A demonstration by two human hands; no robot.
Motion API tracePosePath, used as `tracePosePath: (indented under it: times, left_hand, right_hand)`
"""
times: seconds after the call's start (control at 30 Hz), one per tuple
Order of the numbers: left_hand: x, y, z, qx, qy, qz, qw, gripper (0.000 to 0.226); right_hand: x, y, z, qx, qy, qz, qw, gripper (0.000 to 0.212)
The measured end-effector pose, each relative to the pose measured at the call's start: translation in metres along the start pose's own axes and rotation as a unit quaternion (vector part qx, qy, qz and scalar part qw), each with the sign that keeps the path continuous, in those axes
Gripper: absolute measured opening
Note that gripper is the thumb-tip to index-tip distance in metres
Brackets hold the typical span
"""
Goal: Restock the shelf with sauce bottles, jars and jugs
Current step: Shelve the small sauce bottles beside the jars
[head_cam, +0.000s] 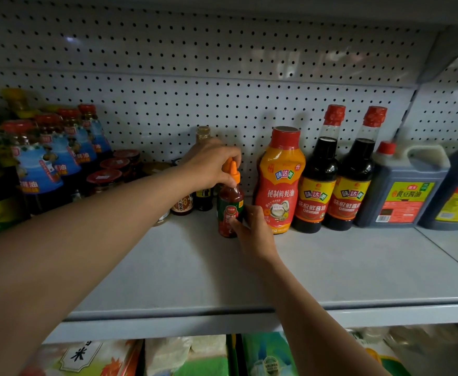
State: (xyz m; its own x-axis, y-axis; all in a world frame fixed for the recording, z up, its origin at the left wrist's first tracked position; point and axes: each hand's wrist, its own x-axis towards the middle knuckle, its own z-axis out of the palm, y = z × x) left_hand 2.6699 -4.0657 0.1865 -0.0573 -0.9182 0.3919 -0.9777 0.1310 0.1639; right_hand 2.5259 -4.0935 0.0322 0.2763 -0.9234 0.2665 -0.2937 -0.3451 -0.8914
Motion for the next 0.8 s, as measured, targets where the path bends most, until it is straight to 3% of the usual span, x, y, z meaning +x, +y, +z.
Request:
tracePosePath:
  times: [0.27, 0.6, 0.8]
  left_hand:
    - [0.007, -0.003, 0.000, 0.005, -0.015, -0.009, 1.000, 0.035]
    - [0.017, -0.017, 0.004, 0.030, -0.007, -0.007, 1.000, 0.034]
    - [0.026, -0.020, 0.000, 0.104, -0.018, 0.006, 0.994, 0.039]
  right_hand:
    - [0.005, -0.006, 0.002, -0.014, -0.023, 0.008, 1.000, 0.035]
    - [0.014, -0.014, 0.019, -0.073, 0.009, 0.004, 0.997, 0.036]
    - [0.026, -0.014, 0.025, -0.089, 0.001, 0.013, 0.996, 0.035]
